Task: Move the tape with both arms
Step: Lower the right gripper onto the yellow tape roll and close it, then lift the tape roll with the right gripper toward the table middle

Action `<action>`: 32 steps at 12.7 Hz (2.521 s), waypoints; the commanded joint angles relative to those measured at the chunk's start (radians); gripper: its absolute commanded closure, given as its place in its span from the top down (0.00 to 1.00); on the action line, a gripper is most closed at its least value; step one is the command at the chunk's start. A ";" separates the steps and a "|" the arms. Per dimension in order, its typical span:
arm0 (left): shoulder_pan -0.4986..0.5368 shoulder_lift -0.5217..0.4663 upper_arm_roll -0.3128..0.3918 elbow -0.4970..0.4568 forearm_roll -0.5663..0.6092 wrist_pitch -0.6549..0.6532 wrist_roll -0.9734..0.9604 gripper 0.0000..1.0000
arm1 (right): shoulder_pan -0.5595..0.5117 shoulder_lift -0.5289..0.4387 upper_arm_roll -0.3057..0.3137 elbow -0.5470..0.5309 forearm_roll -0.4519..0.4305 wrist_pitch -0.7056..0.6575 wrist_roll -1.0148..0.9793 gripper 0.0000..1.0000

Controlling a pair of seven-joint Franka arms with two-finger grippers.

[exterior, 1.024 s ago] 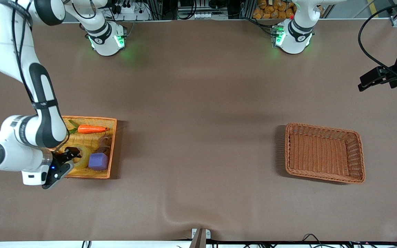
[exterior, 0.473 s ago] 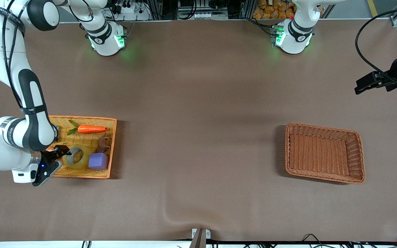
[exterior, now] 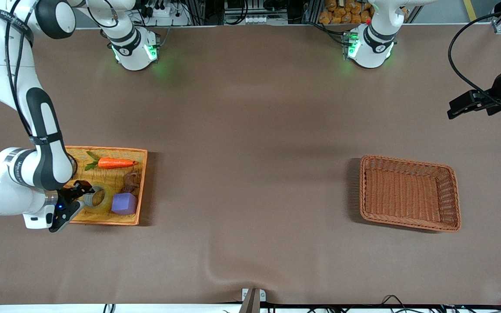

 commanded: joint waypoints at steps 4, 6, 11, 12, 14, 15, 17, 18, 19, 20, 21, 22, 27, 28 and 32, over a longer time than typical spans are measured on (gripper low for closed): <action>-0.004 0.004 -0.003 0.016 0.020 -0.010 0.007 1.00 | -0.004 -0.003 0.008 -0.001 -0.011 -0.009 -0.011 0.00; -0.003 0.004 -0.003 0.016 0.020 -0.010 0.007 1.00 | -0.004 -0.008 0.009 0.008 -0.011 -0.009 -0.011 0.00; 0.002 0.004 -0.003 0.016 0.020 -0.009 0.016 1.00 | 0.001 -0.091 0.017 0.132 -0.007 -0.203 -0.033 0.00; -0.003 0.004 -0.003 0.016 0.020 -0.009 0.010 1.00 | 0.007 -0.108 0.021 0.181 -0.007 -0.277 -0.031 0.00; -0.001 0.004 -0.003 0.016 0.019 -0.009 0.016 1.00 | 0.062 -0.150 0.017 0.233 -0.010 -0.354 -0.030 0.00; 0.002 0.004 -0.003 0.016 0.020 -0.009 0.018 1.00 | 0.093 -0.178 0.017 0.233 -0.010 -0.359 -0.030 0.00; 0.003 0.004 -0.003 0.016 0.020 -0.009 0.018 1.00 | 0.181 -0.206 0.017 0.235 -0.008 -0.357 -0.028 0.00; 0.003 0.007 -0.003 0.016 0.019 -0.009 0.019 1.00 | 0.235 -0.210 0.017 0.238 -0.008 -0.356 -0.024 0.00; 0.002 0.007 -0.003 0.016 0.020 -0.009 0.018 1.00 | 0.293 -0.210 0.018 0.250 -0.008 -0.356 -0.019 0.00; 0.002 0.007 -0.003 0.016 0.020 -0.009 0.019 1.00 | 0.356 -0.209 0.017 0.256 -0.010 -0.349 -0.010 0.00; 0.002 0.007 -0.003 0.016 0.020 -0.009 0.019 1.00 | 0.411 -0.209 0.017 0.262 -0.010 -0.345 0.011 0.00; 0.006 0.007 -0.003 0.016 0.020 -0.009 0.021 1.00 | 0.460 -0.204 0.015 0.269 -0.011 -0.343 0.048 0.00; 0.005 0.007 -0.001 0.016 0.019 -0.009 0.009 1.00 | 0.613 -0.125 0.015 0.253 0.004 -0.280 0.338 0.00; 0.005 0.007 -0.003 0.016 0.019 -0.009 0.007 1.00 | 0.625 -0.103 0.017 0.253 0.009 -0.276 0.376 0.00; -0.004 0.008 -0.004 0.013 0.019 -0.011 -0.027 1.00 | 0.769 -0.080 0.015 0.212 -0.011 -0.157 0.585 0.00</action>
